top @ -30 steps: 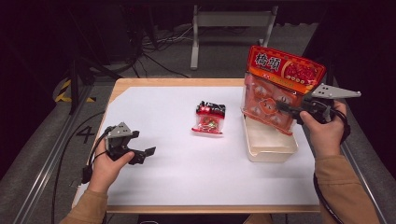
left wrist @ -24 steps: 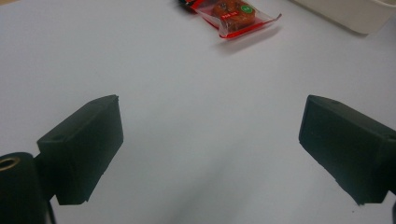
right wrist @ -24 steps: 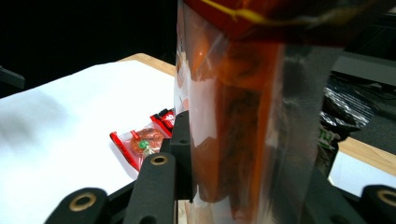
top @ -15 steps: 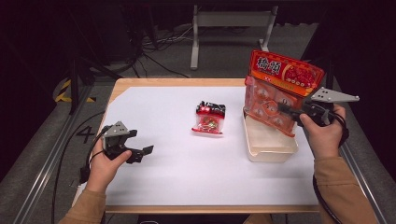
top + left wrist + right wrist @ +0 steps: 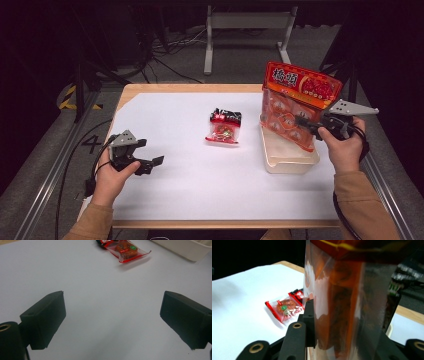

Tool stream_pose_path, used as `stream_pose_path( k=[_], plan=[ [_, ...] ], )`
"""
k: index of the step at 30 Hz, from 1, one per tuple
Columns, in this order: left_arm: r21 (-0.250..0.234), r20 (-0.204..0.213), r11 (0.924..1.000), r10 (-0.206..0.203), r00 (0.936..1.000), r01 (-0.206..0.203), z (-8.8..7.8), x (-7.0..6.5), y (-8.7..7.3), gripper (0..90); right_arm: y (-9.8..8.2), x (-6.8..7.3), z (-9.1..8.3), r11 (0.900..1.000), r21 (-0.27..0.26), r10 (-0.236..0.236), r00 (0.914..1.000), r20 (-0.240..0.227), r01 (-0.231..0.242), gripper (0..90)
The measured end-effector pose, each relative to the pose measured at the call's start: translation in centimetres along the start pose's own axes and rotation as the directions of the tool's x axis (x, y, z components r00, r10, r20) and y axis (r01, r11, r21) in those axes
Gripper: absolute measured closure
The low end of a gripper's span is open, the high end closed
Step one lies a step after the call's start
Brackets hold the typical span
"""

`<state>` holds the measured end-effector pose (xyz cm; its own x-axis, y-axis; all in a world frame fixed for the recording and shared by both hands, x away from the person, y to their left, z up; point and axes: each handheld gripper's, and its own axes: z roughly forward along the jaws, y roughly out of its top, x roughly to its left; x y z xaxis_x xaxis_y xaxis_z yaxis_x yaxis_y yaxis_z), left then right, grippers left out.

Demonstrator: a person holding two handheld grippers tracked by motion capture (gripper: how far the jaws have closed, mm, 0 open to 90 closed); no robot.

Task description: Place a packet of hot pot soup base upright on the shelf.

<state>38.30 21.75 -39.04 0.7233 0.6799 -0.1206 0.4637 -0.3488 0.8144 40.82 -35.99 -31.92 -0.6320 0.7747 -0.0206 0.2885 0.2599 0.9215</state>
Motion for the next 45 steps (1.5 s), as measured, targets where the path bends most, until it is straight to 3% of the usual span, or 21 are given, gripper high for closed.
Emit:
stream_pose_path(
  k=[6,21,24,29,33,38,45],
  plan=[
    [-0.004,-0.002,1.0,0.0,1.0,0.0,0.0,0.1,0.0,7.3,-1.0,0.0,0.6,1.0,0.016,0.003,1.0,0.004,-0.003,70.4],
    [0.001,0.003,1.0,-0.007,1.0,0.007,0.1,0.0,-0.1,7.3,-3.0,-0.9,0.8,0.997,0.027,0.067,0.9977,0.015,-0.067,70.3],
    [0.002,0.0,1.0,-0.002,1.0,0.002,0.1,0.1,0.0,7.3,-3.3,-0.5,1.5,0.994,0.094,0.044,0.9987,0.024,-0.046,70.3],
    [0.004,0.0,1.0,-0.003,1.0,0.003,0.1,0.2,-0.1,7.3,-3.5,-0.2,2.1,0.994,0.098,0.038,0.9992,0.012,-0.039,70.3],
    [0.003,0.005,1.0,-0.008,1.0,0.008,0.3,0.1,-0.2,7.3,-3.6,-0.1,2.8,0.986,0.166,0.033,0.9992,-0.02,-0.03,70.2],
    [0.002,0.006,1.0,-0.002,1.0,0.002,0.3,0.1,-0.1,7.3,-3.7,0.1,2.9,0.985,0.172,0.027,0.9995,-0.018,-0.024,70.3],
    [0.013,0.013,0.9999,-0.009,0.9999,0.008,0.6,0.1,-0.1,7.3,-4.7,-0.6,2.6,0.98,0.176,0.096,0.9954,-0.008,-0.093,70.2]
  ],
)
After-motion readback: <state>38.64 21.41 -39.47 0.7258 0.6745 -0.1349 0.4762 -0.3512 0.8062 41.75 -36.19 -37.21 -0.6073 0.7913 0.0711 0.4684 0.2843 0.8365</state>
